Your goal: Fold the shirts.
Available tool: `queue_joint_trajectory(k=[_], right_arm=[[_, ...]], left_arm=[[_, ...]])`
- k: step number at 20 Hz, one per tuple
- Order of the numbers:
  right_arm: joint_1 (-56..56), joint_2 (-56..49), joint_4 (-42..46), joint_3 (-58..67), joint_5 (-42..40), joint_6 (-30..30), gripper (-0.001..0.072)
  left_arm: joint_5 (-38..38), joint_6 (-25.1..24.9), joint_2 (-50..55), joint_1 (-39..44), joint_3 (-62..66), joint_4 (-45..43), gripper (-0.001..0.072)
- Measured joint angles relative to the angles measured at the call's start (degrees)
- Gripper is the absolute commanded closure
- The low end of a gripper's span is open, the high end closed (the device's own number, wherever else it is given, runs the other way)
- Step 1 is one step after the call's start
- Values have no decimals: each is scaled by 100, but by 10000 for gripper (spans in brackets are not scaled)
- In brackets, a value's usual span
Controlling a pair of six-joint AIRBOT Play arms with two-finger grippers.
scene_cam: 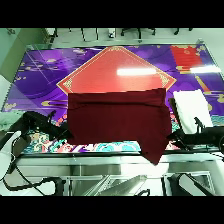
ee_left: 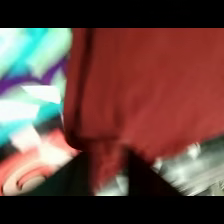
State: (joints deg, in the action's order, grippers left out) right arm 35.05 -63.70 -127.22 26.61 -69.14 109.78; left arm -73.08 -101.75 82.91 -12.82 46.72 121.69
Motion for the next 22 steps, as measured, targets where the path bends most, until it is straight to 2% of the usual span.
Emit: queue_joint_trajectory(k=[4,5,6,7,8,9,10,11,13,15,22], right_arm=[[-127,-431,-509,-81,136,280,195],[-225,-564,-590,-85,160,332,278],[-348,-693,-629,-94,205,389,322],[-479,-798,-686,-98,225,431,363],[-629,-892,-745,-105,238,466,363],[-769,-944,-765,-107,247,503,442],[-901,-988,-776,-109,256,529,588],[-992,-1021,-743,-116,262,540,601],[-1113,-1021,-660,-120,203,535,686],[-1169,-911,-431,-122,109,315,687],[-1224,39,1432,-122,-109,-1298,687]], left_arm=[[28,-140,-13,164,210,87,694],[57,-164,-11,214,249,92,694],[63,-184,-13,267,302,96,694],[68,-197,-11,299,345,98,694],[63,-205,-13,319,396,96,694],[39,-214,-13,323,439,96,694],[-15,-223,-15,321,474,94,694],[-83,-223,-17,310,503,79,694],[-269,-195,-17,273,535,-61,695],[-509,-63,-17,247,549,-356,695],[-1211,575,-184,225,422,-1493,695]])
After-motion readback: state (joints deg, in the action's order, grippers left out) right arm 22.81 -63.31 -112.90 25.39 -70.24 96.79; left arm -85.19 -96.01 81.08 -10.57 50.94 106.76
